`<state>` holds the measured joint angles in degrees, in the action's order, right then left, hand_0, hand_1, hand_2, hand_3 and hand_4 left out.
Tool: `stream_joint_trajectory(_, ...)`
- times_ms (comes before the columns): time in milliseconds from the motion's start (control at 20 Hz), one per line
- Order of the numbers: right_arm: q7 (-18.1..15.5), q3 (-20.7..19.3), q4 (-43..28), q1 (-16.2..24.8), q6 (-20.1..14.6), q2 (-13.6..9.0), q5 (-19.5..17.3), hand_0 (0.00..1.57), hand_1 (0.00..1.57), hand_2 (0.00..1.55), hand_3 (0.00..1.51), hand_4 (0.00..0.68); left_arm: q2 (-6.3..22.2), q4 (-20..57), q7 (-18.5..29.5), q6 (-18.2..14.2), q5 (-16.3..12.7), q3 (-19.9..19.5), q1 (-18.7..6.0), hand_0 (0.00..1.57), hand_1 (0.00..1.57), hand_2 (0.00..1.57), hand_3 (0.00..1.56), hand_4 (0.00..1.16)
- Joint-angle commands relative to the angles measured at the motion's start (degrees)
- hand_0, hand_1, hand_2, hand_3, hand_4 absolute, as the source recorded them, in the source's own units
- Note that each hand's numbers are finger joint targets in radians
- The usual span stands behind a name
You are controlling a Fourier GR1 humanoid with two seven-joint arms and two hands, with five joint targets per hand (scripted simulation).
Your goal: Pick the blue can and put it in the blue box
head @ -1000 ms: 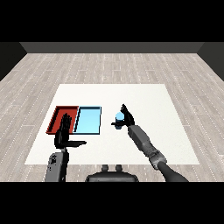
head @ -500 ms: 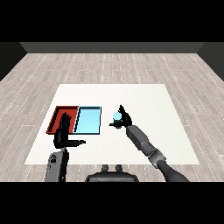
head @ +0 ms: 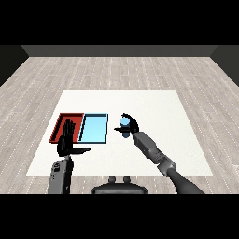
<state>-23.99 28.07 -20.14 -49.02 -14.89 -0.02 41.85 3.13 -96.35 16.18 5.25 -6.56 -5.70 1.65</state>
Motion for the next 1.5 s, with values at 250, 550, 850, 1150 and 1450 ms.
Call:
stream_joint_trajectory(250,8.03,9.20,4.67,-3.13,-10.06,0.01,-4.54,1.45,1.45,1.53,1.50,0.523,0.20,-0.51,1.29,1.01,-0.03,0.21,1.73,0.00,0.00,0.00,0.00,0.00)
stream_joint_trajectory(550,4.72,8.77,1.04,-2.70,-10.19,0.00,-2.42,1.46,1.46,1.49,1.43,0.544,0.38,-3.95,-2.36,0.36,-0.50,0.38,2.31,0.00,0.00,0.00,0.00,0.00)
stream_joint_trajectory(850,4.60,8.58,-11.17,-1.34,-8.52,-6.43,-8.18,1.52,1.52,1.47,1.40,0.563,-0.59,1.17,1.37,0.54,2.61,2.81,1.17,0.00,0.00,0.00,0.00,0.00)
stream_joint_trajectory(1150,5.16,8.50,-24.32,6.35,-10.69,-11.80,-12.05,1.53,1.53,1.48,1.40,0.571,-3.05,2.50,-2.51,-2.78,7.99,9.75,-3.54,0.00,0.00,0.00,0.00,0.00)
stream_joint_trajectory(1450,15.11,7.93,-45.19,12.01,-13.27,-21.67,-14.43,1.50,1.50,1.47,1.39,0.582,-3.10,2.15,-5.75,-6.39,5.83,15.32,-5.18,0.00,0.00,0.00,0.00,0.00)
